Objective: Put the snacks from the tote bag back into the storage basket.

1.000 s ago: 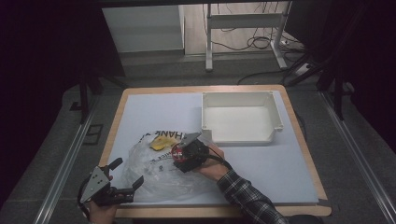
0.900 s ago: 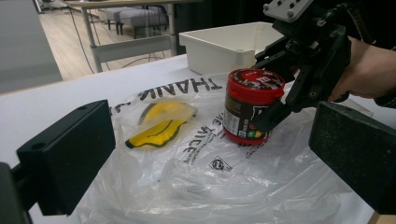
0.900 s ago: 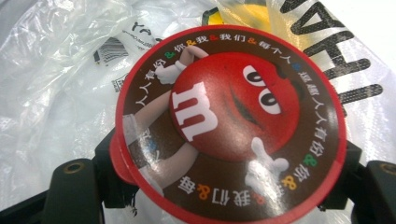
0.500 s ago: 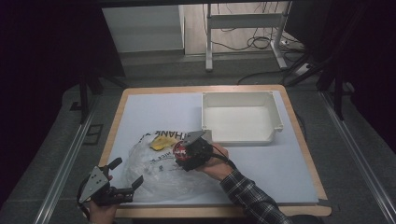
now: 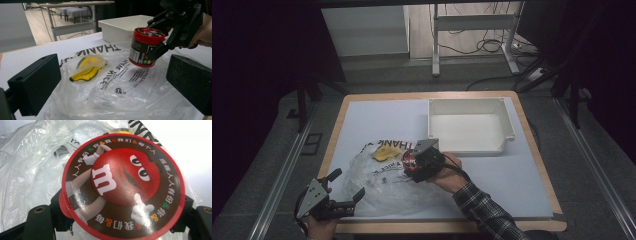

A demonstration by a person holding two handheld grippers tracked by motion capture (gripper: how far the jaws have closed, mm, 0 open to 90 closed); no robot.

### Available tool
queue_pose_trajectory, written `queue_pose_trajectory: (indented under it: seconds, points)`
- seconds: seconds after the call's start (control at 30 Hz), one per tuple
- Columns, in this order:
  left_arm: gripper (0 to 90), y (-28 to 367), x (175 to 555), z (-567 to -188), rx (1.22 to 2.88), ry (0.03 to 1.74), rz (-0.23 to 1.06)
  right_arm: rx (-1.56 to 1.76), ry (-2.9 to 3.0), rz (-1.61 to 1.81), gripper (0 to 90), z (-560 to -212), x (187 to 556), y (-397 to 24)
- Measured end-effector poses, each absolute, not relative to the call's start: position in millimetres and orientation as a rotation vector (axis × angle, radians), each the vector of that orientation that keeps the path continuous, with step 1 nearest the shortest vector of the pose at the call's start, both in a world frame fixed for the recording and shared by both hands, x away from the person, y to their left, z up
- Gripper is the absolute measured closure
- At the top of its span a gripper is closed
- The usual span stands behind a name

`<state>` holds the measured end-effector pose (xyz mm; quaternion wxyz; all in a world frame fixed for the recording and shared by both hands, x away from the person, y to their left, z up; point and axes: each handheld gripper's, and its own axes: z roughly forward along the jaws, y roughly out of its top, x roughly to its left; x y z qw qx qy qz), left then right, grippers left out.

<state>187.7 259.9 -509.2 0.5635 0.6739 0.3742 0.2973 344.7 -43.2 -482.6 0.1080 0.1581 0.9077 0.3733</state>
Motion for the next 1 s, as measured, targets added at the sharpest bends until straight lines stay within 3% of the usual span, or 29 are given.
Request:
queue_pose_trajectory:
  seconds: [1.0]
  points:
    - [0.0, 259, 188, -509, 1.589, 0.875, 0.698, 0.469, 2.635, 1.112, 25.9, -465, 345, -72]
